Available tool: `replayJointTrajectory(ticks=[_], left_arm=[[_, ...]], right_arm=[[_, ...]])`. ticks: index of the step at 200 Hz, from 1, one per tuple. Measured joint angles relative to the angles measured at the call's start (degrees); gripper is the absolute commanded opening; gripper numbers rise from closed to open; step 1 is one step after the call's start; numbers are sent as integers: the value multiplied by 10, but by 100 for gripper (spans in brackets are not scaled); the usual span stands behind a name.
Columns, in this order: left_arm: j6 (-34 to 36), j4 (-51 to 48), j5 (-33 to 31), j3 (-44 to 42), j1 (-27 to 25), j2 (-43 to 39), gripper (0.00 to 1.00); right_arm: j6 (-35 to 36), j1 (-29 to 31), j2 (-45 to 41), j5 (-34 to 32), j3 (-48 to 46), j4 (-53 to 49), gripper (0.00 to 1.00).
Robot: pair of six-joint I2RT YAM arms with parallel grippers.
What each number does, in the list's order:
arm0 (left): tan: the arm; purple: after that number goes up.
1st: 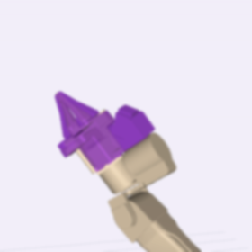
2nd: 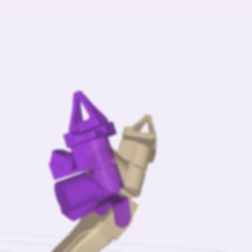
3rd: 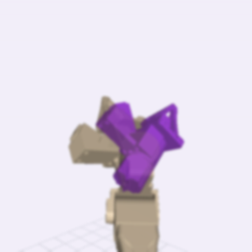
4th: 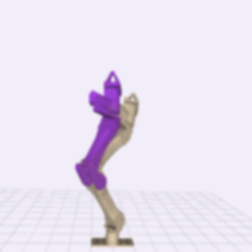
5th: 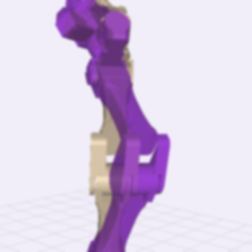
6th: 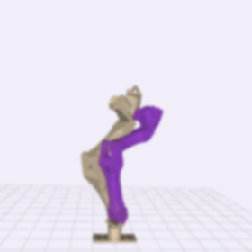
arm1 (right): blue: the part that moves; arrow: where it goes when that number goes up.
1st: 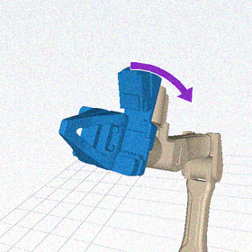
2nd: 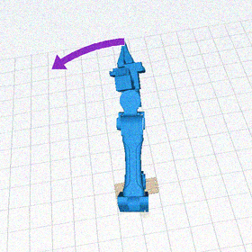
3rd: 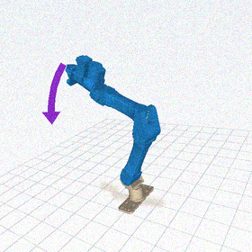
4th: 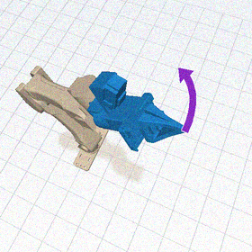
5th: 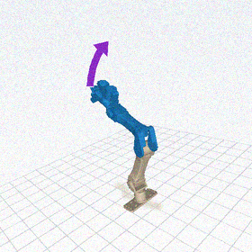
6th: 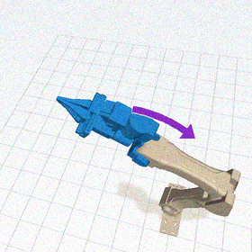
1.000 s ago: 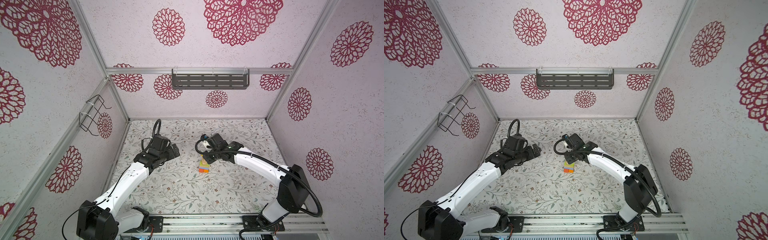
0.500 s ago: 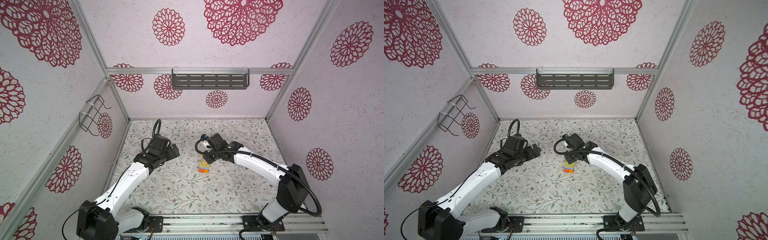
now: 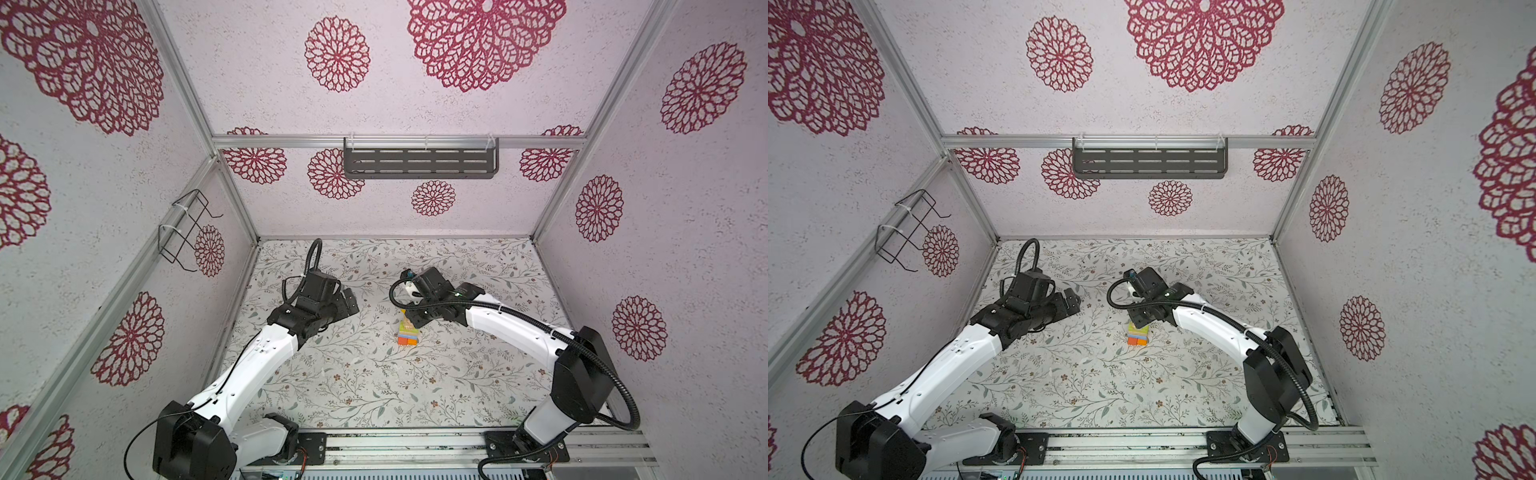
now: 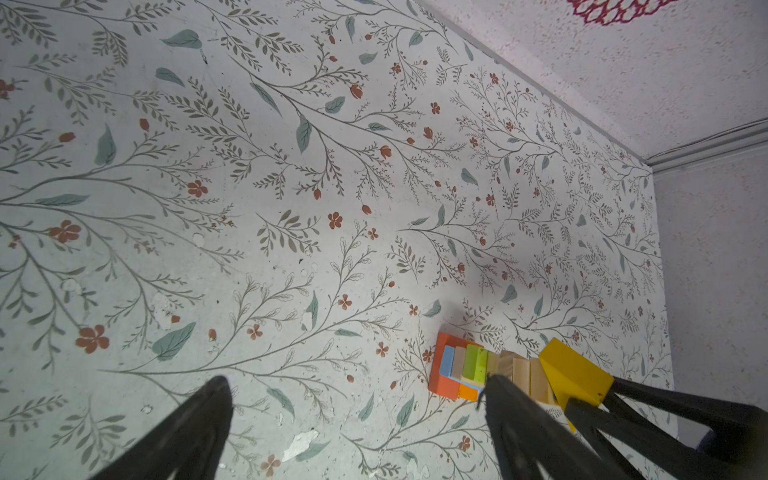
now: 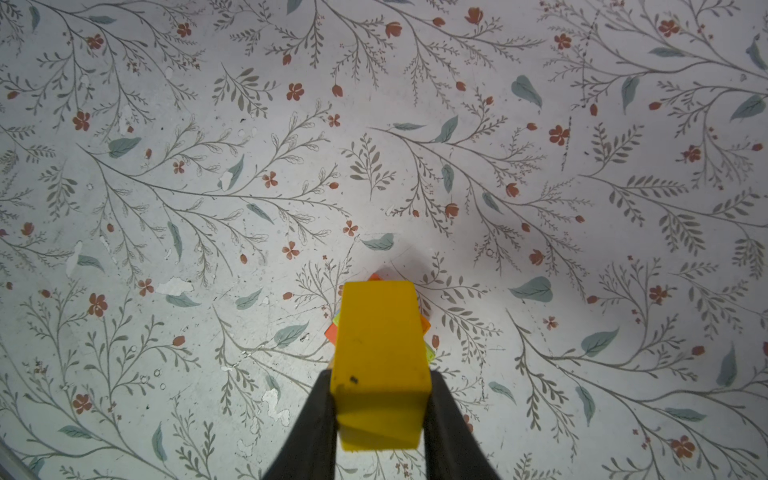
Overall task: Build the wood block tower
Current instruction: 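Lower the yellow block onto the stack and open the right gripper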
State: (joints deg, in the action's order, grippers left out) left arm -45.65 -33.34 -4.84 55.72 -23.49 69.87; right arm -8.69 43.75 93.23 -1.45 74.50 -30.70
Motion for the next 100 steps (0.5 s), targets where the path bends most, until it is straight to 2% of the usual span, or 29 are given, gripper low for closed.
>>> replayJointTrajectory(ticks=[100], left_arm=[[2,-5,-6,0,0,-1,97]], right_arm=[[1,0,0,0,7,0,55]])
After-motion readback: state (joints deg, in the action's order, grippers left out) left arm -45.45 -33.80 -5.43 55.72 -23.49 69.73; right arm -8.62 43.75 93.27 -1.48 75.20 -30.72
